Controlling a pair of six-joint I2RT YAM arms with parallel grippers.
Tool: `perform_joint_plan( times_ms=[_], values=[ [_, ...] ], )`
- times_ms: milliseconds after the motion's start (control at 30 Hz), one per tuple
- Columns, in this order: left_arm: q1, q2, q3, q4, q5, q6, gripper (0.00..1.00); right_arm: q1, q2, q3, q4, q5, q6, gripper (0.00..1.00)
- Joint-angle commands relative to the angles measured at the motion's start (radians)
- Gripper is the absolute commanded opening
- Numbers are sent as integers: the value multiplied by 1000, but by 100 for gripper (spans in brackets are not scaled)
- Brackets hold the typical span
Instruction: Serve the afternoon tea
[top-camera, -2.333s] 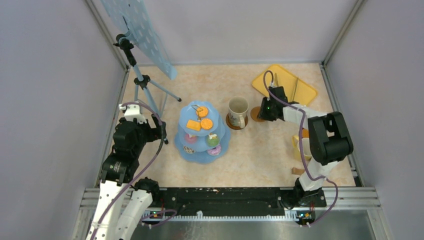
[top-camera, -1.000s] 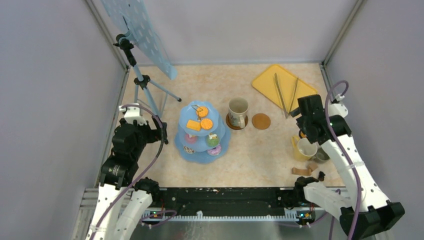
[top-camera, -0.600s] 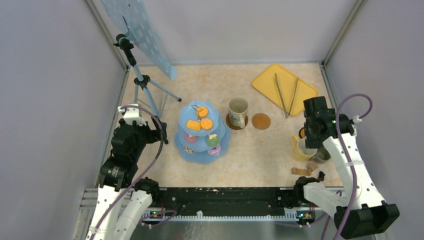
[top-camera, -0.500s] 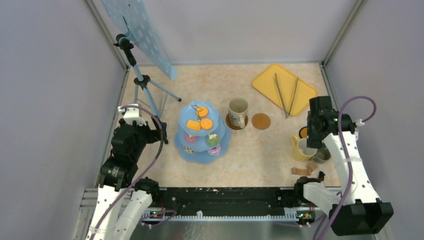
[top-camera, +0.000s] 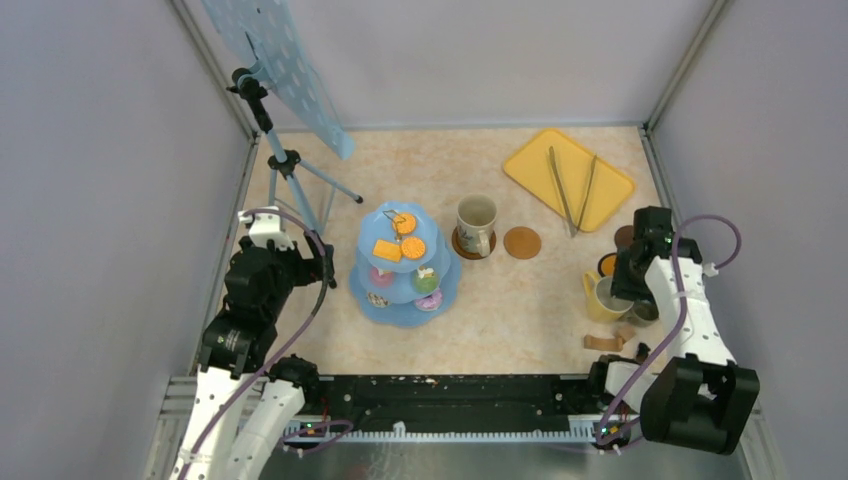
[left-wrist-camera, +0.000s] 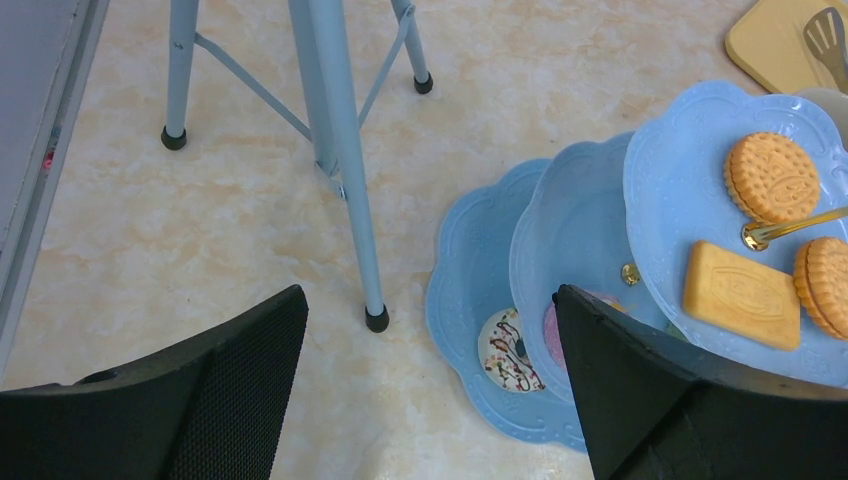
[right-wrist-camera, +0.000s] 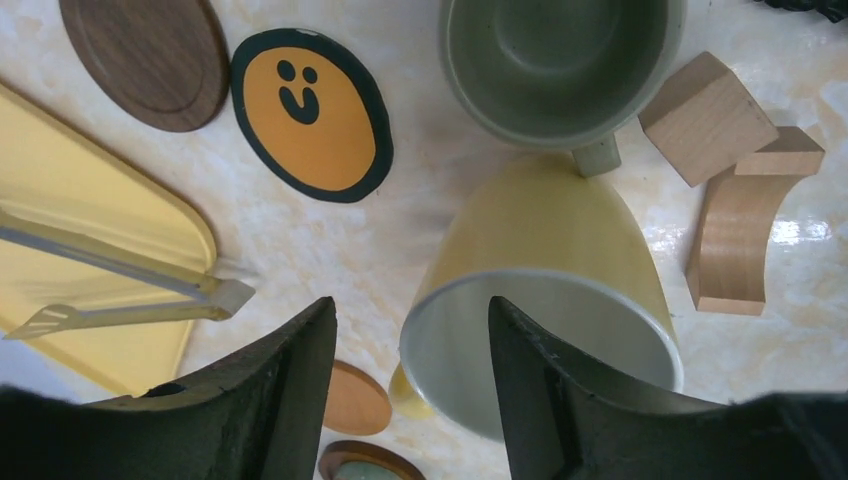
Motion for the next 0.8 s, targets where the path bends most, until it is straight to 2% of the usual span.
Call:
perform_joint_plan(
  times_ms=[0,167,300,400,467,500,667,767],
  values=[
    [-2,9,9,35,-10,-4,99,-44,42,-29,112,-40,-28,55],
    [-2,6,9,35,-12,-4,99,-49,62,-49,132,-70,-41,47],
    [-2,1,8,35,-12,-4,99,-49,54,-53,106,-89,-75,27],
    [-4,-4,8,37,-11,-3,99,-49,36,-41,64,-75,-123,18],
    [-5,-8,6,38,-9,-1,99,-49,20,-36,44,-73,-160,5],
    [-6,-10,5,38,-8,-1,99,-49,14,-31,31,-73,-175,2],
    [-6,-18,7,38,-13,-2,99,-43,4,48,15,-115,-347,0],
    [-7,-18,6,40,-8,-1,99,60,12,128,61,-75,-505,0]
  ],
)
